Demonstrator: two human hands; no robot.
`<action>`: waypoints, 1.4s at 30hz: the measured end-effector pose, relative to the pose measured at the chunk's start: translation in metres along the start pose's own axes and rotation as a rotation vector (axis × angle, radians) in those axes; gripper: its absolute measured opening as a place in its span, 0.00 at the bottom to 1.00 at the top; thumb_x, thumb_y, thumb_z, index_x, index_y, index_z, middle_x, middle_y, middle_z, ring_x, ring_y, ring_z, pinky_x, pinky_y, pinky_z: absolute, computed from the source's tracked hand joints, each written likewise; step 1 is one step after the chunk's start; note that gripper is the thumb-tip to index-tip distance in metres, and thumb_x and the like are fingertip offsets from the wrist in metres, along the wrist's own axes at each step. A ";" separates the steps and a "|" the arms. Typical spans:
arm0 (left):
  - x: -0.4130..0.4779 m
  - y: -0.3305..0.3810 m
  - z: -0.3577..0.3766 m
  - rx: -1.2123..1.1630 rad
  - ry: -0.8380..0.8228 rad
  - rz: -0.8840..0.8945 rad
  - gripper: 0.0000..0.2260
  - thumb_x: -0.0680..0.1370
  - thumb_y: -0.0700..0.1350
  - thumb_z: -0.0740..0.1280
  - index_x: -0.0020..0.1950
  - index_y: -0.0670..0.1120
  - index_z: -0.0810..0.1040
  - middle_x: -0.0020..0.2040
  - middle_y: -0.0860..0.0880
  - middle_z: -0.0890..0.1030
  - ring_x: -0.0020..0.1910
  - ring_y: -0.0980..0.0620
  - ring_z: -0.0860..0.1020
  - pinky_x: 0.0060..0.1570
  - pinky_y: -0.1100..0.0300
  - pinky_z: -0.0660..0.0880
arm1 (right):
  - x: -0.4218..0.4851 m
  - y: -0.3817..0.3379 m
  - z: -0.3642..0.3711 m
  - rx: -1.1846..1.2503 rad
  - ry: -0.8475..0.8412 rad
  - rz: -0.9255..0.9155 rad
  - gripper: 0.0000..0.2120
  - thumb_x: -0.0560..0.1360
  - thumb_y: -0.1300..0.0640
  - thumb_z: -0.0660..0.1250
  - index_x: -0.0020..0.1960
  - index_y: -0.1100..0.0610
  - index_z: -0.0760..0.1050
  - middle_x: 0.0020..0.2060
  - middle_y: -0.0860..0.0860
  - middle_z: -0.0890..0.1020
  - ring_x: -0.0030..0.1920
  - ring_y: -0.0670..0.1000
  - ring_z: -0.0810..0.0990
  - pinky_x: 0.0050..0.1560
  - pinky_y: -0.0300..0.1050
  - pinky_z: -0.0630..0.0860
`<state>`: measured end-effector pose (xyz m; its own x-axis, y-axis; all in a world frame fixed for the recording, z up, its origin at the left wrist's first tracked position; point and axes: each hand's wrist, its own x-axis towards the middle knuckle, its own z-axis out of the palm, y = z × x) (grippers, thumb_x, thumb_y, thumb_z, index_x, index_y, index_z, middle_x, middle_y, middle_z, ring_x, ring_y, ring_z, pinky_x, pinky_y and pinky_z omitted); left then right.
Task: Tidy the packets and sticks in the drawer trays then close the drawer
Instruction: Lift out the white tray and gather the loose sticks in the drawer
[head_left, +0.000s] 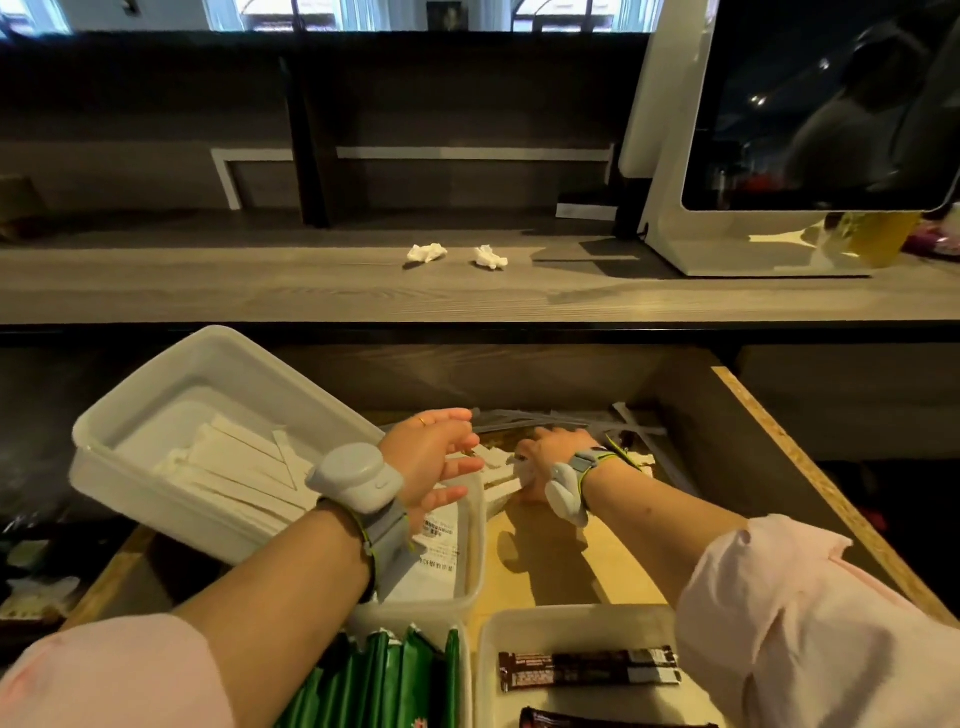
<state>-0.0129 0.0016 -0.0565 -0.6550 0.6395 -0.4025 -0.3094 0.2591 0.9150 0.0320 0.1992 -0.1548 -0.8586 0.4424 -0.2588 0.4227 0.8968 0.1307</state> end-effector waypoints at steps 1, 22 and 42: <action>0.000 0.000 -0.001 -0.007 0.003 0.000 0.08 0.80 0.44 0.60 0.56 0.51 0.75 0.53 0.48 0.79 0.48 0.50 0.79 0.43 0.56 0.76 | -0.007 0.000 0.002 0.015 0.004 0.003 0.26 0.72 0.39 0.64 0.66 0.50 0.68 0.60 0.53 0.75 0.59 0.57 0.76 0.56 0.53 0.73; -0.005 -0.001 -0.003 0.062 -0.020 0.033 0.08 0.80 0.45 0.60 0.57 0.51 0.76 0.51 0.48 0.81 0.48 0.50 0.80 0.53 0.52 0.77 | -0.066 -0.013 -0.009 -0.012 -0.160 0.032 0.16 0.78 0.53 0.59 0.60 0.61 0.76 0.55 0.59 0.81 0.56 0.60 0.79 0.56 0.52 0.74; 0.002 0.001 0.029 0.267 -0.085 0.158 0.19 0.79 0.39 0.62 0.69 0.48 0.68 0.68 0.44 0.72 0.67 0.45 0.71 0.62 0.51 0.71 | -0.095 0.004 -0.067 1.236 0.186 0.105 0.12 0.79 0.59 0.58 0.37 0.55 0.70 0.31 0.51 0.74 0.30 0.47 0.74 0.31 0.35 0.74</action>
<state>0.0056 0.0242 -0.0552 -0.6169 0.7424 -0.2611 -0.0091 0.3251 0.9456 0.0958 0.1608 -0.0658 -0.7897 0.5950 -0.1492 0.3937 0.3051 -0.8672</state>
